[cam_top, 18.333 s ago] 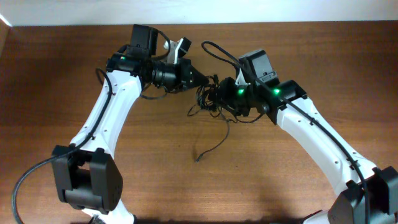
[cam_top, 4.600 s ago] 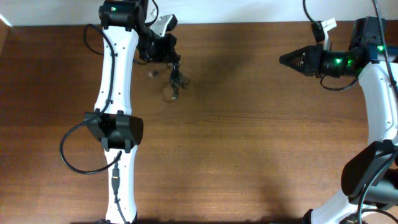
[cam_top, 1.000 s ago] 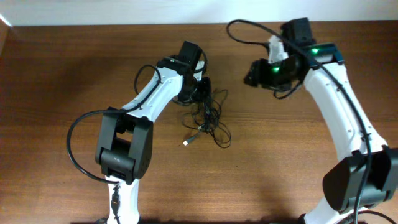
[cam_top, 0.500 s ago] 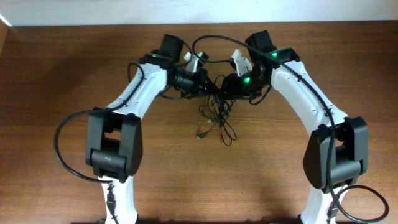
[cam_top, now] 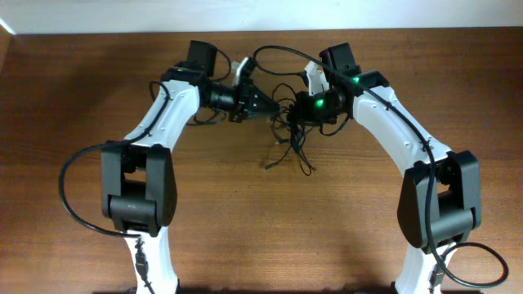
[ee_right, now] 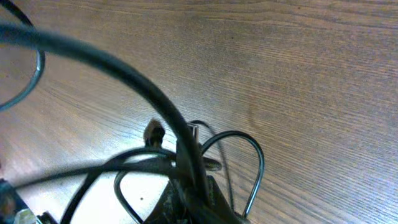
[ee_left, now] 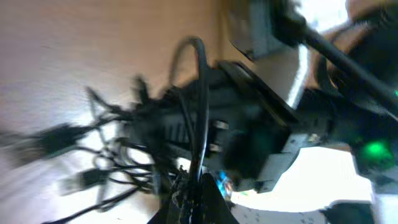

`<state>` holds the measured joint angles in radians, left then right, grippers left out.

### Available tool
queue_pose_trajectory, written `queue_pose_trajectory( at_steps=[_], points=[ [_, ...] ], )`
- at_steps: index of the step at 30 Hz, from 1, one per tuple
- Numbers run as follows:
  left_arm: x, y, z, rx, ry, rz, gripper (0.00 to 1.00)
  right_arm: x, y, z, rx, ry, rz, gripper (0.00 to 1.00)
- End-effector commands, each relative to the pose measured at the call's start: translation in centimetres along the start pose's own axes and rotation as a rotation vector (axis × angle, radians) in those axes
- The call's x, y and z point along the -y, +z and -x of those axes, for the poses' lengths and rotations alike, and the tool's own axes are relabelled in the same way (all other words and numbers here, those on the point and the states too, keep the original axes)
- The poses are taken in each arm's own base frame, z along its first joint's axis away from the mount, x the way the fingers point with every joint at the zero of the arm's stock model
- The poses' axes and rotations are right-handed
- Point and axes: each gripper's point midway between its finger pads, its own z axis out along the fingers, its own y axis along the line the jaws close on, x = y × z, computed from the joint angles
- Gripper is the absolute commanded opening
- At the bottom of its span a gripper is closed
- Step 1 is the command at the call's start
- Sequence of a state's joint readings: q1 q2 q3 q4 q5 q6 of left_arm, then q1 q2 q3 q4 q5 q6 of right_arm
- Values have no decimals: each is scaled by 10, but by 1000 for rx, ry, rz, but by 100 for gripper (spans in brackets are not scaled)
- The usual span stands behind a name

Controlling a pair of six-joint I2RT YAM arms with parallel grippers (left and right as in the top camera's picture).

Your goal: Untangle cables

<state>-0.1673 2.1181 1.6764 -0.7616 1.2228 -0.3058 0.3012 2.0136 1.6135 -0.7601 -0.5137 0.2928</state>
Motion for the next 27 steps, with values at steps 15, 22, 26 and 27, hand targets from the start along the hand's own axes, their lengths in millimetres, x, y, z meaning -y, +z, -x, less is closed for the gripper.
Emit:
queue_pose_trajectory(
  at_steps=[15, 22, 26, 27],
  points=[
    [-127, -98, -4, 129, -80, 876, 0, 77, -237, 17, 376, 310, 125, 4],
    [-123, -89, -55, -122, -46, 882, 33, 117, -183, -52, 62, 356, -413, 4],
    [-109, -87, -46, -114, 11, 890, 81, 107, -177, -71, -20, 355, -421, 37],
    [-95, -91, -37, -90, 48, 889, 82, 107, -177, -72, -27, 352, -423, 73]
  ],
)
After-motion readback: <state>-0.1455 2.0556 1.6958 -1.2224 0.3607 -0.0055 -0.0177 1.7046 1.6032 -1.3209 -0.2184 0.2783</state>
